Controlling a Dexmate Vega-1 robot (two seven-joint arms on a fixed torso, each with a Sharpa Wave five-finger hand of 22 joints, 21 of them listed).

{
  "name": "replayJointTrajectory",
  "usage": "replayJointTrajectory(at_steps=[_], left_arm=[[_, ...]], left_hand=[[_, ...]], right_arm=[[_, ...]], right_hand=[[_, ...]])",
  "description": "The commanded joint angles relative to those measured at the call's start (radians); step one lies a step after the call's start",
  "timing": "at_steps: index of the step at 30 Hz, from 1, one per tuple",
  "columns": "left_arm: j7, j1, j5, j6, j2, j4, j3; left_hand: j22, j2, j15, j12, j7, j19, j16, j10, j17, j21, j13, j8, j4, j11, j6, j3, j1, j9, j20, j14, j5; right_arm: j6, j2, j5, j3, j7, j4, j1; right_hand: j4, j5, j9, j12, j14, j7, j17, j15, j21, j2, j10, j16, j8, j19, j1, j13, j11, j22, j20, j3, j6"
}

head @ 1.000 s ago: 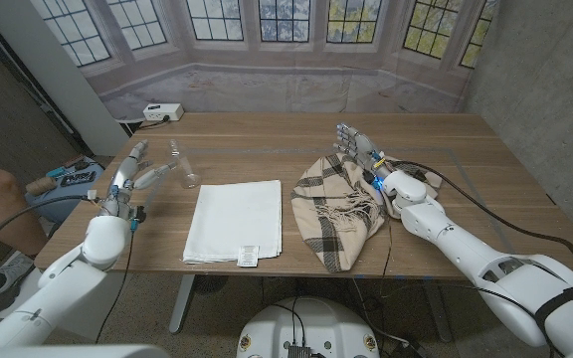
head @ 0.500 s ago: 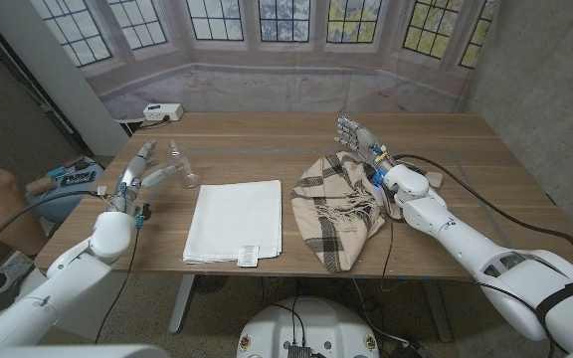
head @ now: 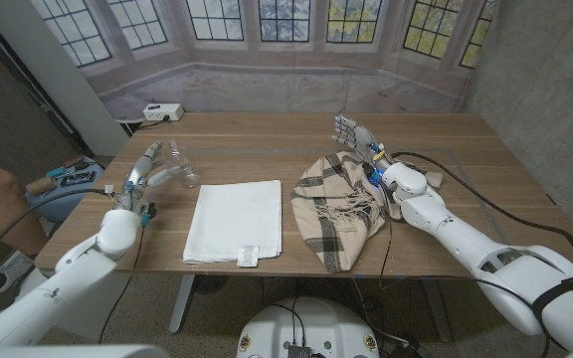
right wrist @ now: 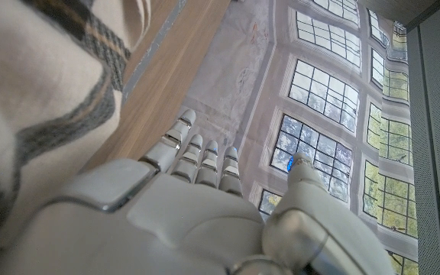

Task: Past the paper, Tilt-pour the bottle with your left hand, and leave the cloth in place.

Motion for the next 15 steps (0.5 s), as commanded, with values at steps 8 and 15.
replayJointTrajectory(at_steps=[8,15], left_arm=[[-0.037,-0.13,-0.01,-0.061,-0.029,0.137,0.114],[-0.049,-0.177,-0.011,-0.086,-0.05,0.189,0.151]], left_hand=[[0.003,-0.001,-0.002,0.004,-0.003,-0.001,0.005,0.001,0.001,0.001,0.005,0.005,0.003,-0.008,-0.002,-0.008,0.01,0.003,-0.007,0.001,0.01],[0.003,-0.001,-0.003,0.006,-0.004,-0.001,0.006,0.004,0.001,0.001,0.006,0.007,0.005,-0.008,0.002,-0.012,0.011,0.003,-0.007,0.003,0.011]], right_arm=[[-0.024,-0.038,-0.003,0.01,-0.028,-0.086,-0.034],[-0.027,-0.044,0.002,0.012,-0.024,-0.093,-0.042]], right_hand=[[-0.006,-0.002,0.006,0.006,-0.003,0.008,0.003,0.003,0.001,0.007,0.002,0.007,0.002,0.007,0.009,0.004,0.003,0.001,0.003,-0.003,0.003],[-0.006,-0.002,0.006,0.006,-0.003,0.007,0.003,0.004,0.001,0.007,0.003,0.007,0.002,0.007,0.01,0.004,0.003,0.001,0.002,-0.004,0.003]])
